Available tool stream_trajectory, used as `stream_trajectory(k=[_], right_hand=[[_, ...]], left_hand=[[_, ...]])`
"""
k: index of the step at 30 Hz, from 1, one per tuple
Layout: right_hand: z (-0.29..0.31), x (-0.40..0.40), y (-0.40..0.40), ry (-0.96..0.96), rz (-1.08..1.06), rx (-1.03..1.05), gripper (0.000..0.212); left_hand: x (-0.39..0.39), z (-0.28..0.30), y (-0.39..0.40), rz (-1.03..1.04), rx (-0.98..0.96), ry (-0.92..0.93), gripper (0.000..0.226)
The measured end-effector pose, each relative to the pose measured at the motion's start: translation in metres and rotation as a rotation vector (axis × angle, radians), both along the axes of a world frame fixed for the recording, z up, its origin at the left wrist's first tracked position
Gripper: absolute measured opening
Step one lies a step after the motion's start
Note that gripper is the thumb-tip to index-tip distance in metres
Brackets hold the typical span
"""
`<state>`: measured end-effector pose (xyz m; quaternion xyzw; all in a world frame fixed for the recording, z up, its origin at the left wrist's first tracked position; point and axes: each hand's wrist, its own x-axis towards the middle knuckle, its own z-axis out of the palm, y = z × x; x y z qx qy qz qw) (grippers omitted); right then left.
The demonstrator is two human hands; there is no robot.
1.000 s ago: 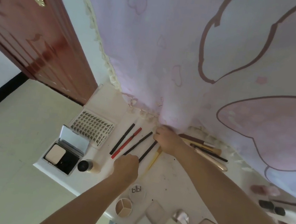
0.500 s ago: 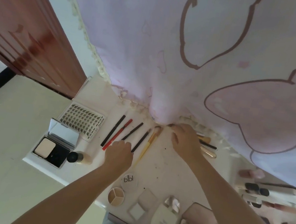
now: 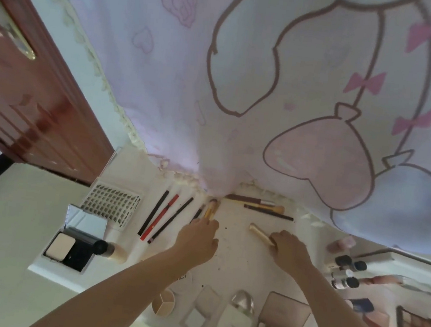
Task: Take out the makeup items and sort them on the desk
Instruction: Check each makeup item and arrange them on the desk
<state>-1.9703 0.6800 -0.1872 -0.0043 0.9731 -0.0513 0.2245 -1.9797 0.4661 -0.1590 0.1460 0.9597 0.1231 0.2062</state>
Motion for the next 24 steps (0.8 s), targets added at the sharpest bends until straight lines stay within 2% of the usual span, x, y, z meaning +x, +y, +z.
stream_trajectory(k=[4, 7, 8, 10, 12, 14, 17, 19, 21, 22, 23, 24], right_hand=[[0.041, 0.010, -0.003, 0.063, 0.001, -0.313, 0.030], [0.083, 0.018, -0.005, 0.152, 0.002, -0.472, 0.012], [0.096, 0.021, -0.004, 0.169, 0.007, -0.509, 0.004], [0.120, 0.025, -0.002, 0.225, -0.033, -0.518, 0.025], [0.140, 0.026, 0.003, 0.378, -0.162, -0.501, 0.037], [0.159, 0.026, 0.005, 0.522, -0.319, -0.512, 0.043], [0.188, 0.024, 0.005, 0.614, -0.491, -0.627, 0.031], [0.208, 0.025, 0.005, 0.681, -0.571, -0.741, 0.022], [0.220, 0.027, 0.005, 0.732, -0.581, -0.809, 0.024], [0.225, 0.028, 0.003, 0.751, -0.576, -0.836, 0.025], [0.226, 0.028, 0.003, 0.771, -0.581, -0.872, 0.026], [0.227, 0.028, 0.001, 0.787, -0.600, -0.915, 0.028]], left_hand=[[-0.011, 0.022, 0.015, 0.081, 0.310, -0.175, 0.044], [-0.016, 0.038, 0.027, -0.114, 0.325, -0.162, 0.041], [-0.017, 0.043, 0.030, -0.186, 0.297, -0.116, 0.034], [-0.021, 0.058, 0.035, -0.288, 0.271, -0.024, 0.020], [-0.024, 0.081, 0.042, -0.399, 0.297, 0.077, 0.023], [-0.026, 0.112, 0.050, -0.493, 0.314, 0.245, 0.036], [-0.029, 0.149, 0.058, -0.571, 0.308, 0.512, 0.072], [-0.030, 0.162, 0.060, -0.605, 0.326, 0.641, 0.071], [-0.029, 0.177, 0.063, -0.632, 0.302, 0.757, 0.055], [-0.031, 0.182, 0.063, -0.630, 0.280, 0.721, 0.048], [-0.033, 0.186, 0.063, -0.617, 0.266, 0.607, 0.041], [-0.036, 0.190, 0.063, -0.579, 0.347, 0.454, 0.031]])
